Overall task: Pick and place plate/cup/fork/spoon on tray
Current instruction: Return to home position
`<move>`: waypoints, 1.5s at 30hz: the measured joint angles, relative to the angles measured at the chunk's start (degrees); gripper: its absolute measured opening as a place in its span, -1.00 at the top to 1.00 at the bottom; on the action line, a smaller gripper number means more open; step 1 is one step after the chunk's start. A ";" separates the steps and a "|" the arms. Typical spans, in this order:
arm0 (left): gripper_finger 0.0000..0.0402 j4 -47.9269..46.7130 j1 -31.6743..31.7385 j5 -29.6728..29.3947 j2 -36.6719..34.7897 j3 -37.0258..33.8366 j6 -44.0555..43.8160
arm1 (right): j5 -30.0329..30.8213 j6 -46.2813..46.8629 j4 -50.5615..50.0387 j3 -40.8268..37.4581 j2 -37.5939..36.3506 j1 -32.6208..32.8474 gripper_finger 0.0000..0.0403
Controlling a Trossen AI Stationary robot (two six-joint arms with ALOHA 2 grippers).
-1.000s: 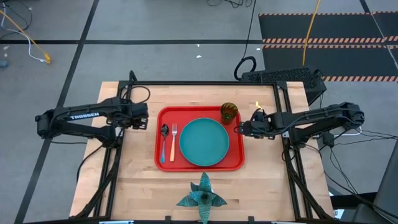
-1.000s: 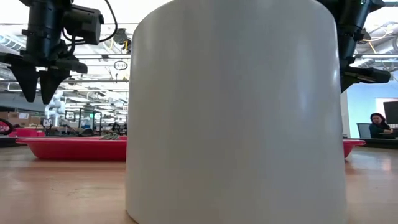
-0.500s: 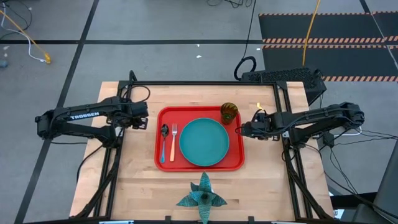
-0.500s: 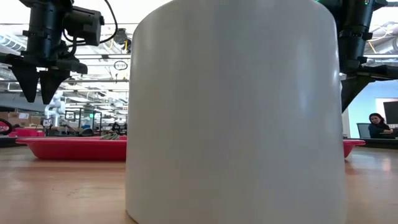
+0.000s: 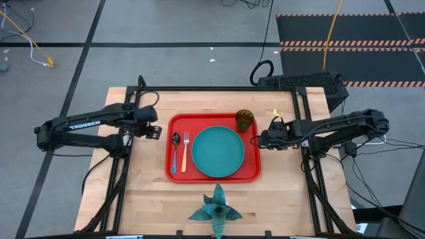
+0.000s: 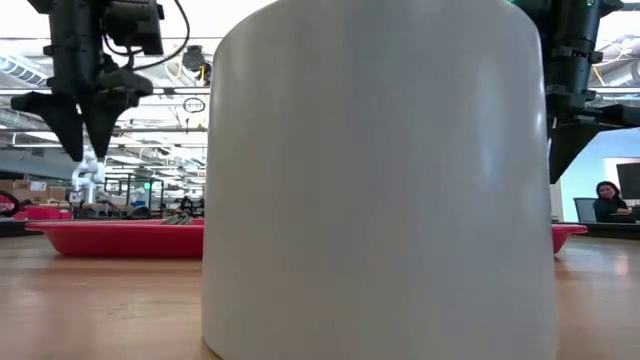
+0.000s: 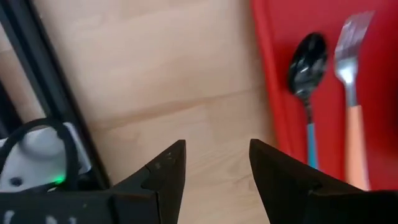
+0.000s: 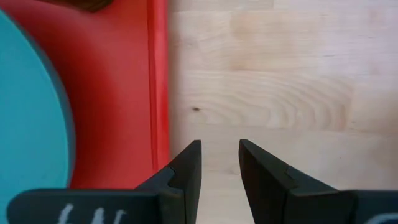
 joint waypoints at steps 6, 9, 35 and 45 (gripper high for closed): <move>0.11 4.49 -0.02 -0.50 -7.54 0.77 1.41 | 0.00 -2.98 0.21 0.02 -0.69 0.00 0.50; 0.11 7.61 -0.38 -3.61 -12.05 4.59 4.19 | 0.01 -5.90 -0.20 1.22 -2.67 0.00 0.50; 0.55 33.73 -6.25 -7.15 -31.18 10.87 38.14 | 1.37 -68.53 33.66 4.23 -31.33 1.36 0.50; 0.97 43.44 -9.23 -5.75 -43.23 -5.37 25.27 | 7.03 -59.82 59.94 -17.80 -44.45 5.54 0.50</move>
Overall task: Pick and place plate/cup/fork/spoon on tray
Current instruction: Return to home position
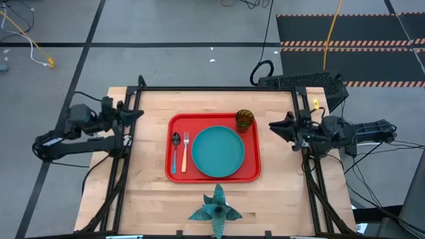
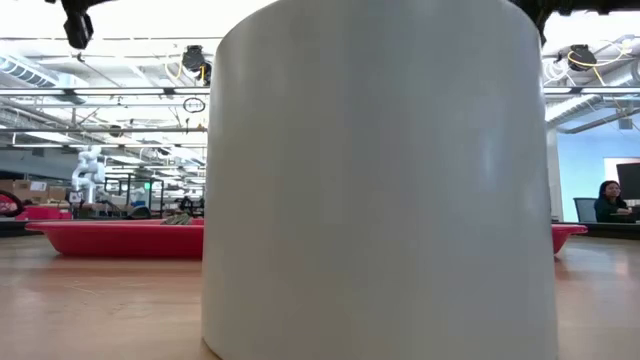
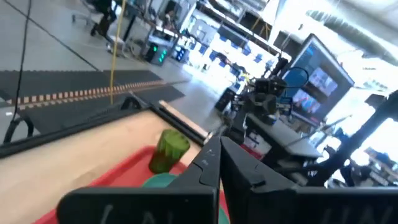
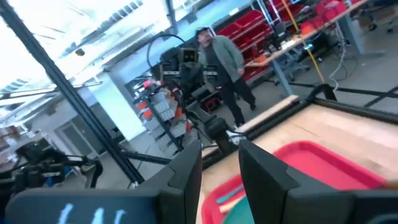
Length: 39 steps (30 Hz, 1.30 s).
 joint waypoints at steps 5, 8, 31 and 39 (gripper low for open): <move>0.98 0.21 -1.37 0.40 0.09 -2.96 1.71 | 0.52 1.73 2.01 -5.86 -1.66 1.18 0.50; 0.99 -1.88 -2.29 1.01 0.05 -5.68 2.11 | 0.51 2.50 1.87 -8.73 -2.45 1.62 0.50; 0.91 13.55 -5.83 3.01 0.00 -29.60 -11.34 | 0.49 11.19 9.17 -25.79 -10.99 1.59 0.50; 0.98 5.31 -5.83 2.53 0.04 -29.60 -16.56 | 0.66 11.52 5.96 -27.14 -10.89 1.59 0.50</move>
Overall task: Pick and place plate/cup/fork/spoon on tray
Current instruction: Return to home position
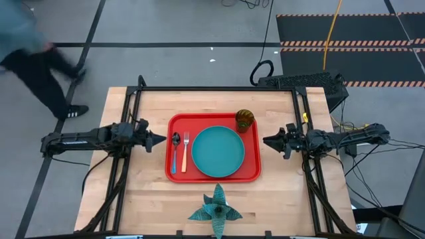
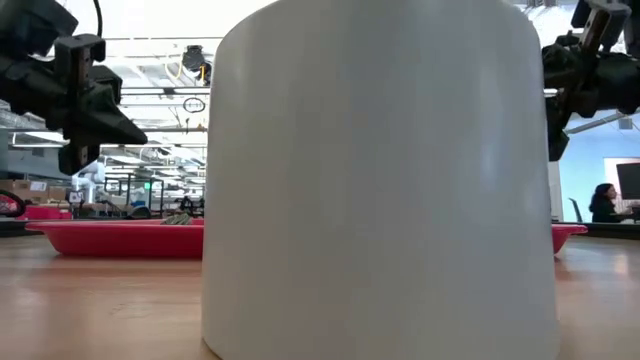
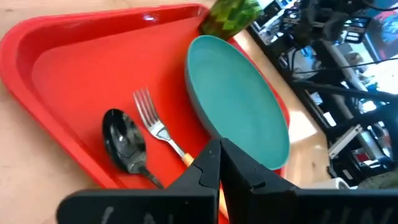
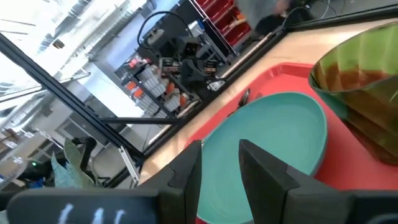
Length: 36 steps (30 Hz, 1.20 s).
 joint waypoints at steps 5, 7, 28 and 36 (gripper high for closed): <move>0.93 0.79 0.00 -0.11 0.00 0.00 2.28 | 0.09 -0.09 0.09 -0.06 0.00 0.00 0.50; 0.92 2.39 0.00 -0.31 -0.02 0.00 4.48 | 0.12 -0.11 0.22 -0.11 -0.02 0.00 0.50; 0.94 24.94 -0.01 -7.15 0.70 -8.33 14.73 | -0.07 -21.45 7.37 -0.22 0.05 -0.02 0.50; 0.93 22.67 -0.02 0.09 0.76 -8.33 32.73 | -1.80 -28.70 2.25 -0.24 0.11 -0.02 0.50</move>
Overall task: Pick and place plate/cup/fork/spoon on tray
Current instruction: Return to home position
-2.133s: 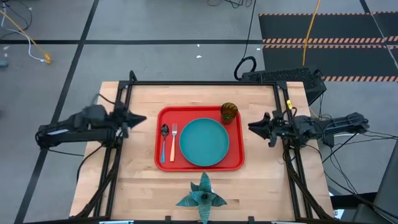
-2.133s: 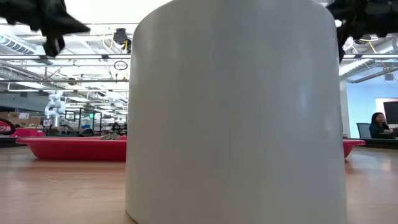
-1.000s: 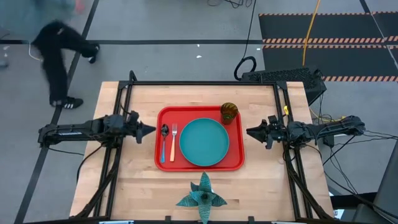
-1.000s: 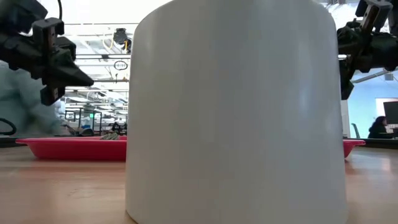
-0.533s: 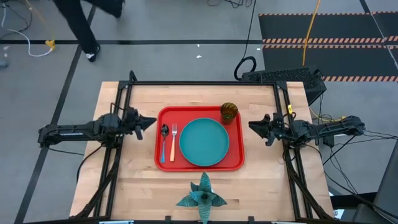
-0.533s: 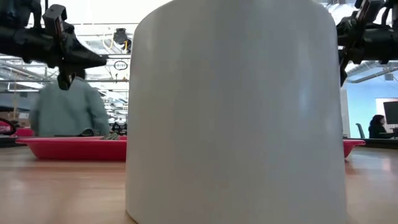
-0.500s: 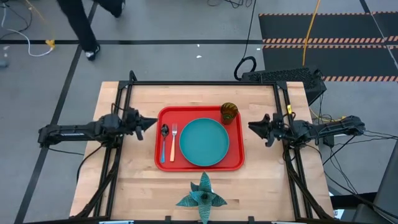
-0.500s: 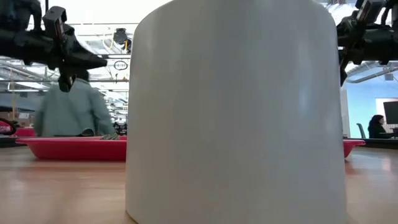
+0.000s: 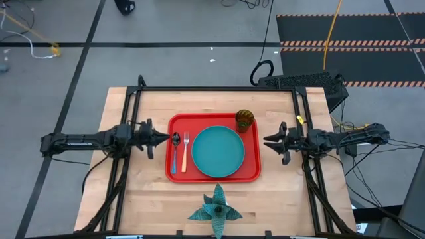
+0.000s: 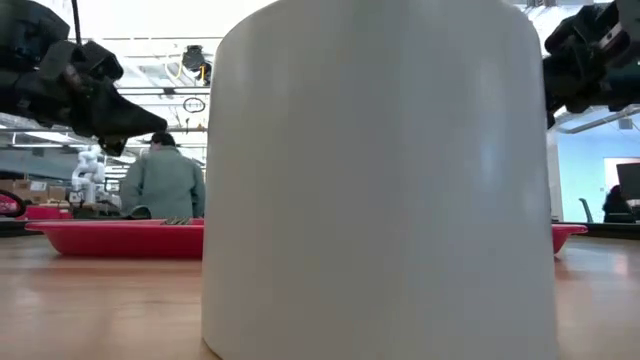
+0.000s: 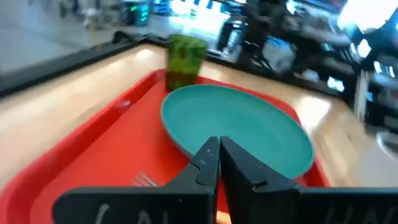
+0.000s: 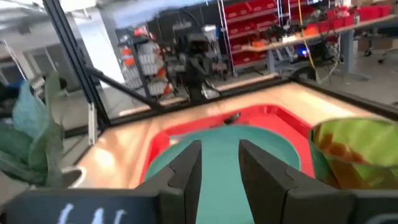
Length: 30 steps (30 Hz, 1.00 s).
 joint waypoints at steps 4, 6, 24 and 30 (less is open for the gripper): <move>0.98 -1.18 0.00 1.32 0.00 0.00 10.31 | 0.02 -0.13 -3.24 0.00 0.08 0.00 0.50; 0.97 -1.91 0.00 1.31 -0.02 0.00 12.71 | 0.02 0.16 -3.49 0.00 0.07 0.00 0.50; 0.87 5.36 0.02 0.13 -0.02 0.04 15.10 | -0.13 -10.23 -7.99 0.00 0.09 0.00 0.50; 0.87 5.25 0.02 0.16 -0.02 0.03 15.20 | -0.13 -11.45 -7.96 0.00 0.07 0.00 0.50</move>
